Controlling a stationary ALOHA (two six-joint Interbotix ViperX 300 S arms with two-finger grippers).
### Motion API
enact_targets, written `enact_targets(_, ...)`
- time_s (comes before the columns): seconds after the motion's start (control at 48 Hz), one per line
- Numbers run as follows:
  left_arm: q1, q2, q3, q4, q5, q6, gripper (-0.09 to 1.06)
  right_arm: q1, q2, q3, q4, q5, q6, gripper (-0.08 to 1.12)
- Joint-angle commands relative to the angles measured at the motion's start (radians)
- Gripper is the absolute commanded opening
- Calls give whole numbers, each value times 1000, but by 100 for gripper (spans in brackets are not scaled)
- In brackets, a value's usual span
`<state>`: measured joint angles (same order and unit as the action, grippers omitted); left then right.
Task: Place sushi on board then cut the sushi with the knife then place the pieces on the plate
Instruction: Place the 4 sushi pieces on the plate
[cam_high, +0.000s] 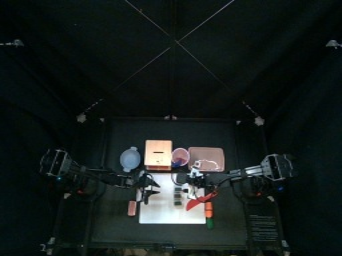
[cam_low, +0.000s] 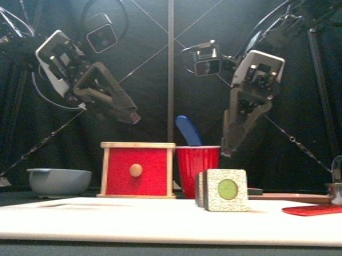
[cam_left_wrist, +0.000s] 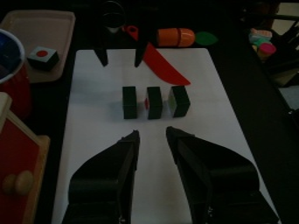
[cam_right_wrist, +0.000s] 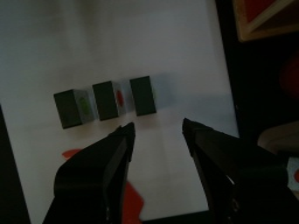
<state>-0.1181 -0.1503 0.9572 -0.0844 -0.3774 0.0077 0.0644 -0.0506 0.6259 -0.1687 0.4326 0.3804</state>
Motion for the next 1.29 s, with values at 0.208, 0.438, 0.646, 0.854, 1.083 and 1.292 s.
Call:
enact_targets(0.208,2,-15,-17,0,-9,2,72,2,61,-87,-9,-2,-3,83)
enact_targets(0.438,2,-15,-14,0,-9,2,72,-2,106,-112,-9,0,-6,83)
enact_targets(0.646,2,-15,-12,0,-9,2,72,-2,133,-127,-9,6,-8,83)
enact_targets(0.854,2,-15,-12,0,-9,2,72,0,161,-143,-9,8,-8,83)
enact_targets(1.083,2,-15,-11,0,-9,2,72,5,195,-150,-9,14,-8,81)
enact_targets(1.292,2,-15,-11,0,-9,2,72,5,195,-152,-9,23,-8,59)
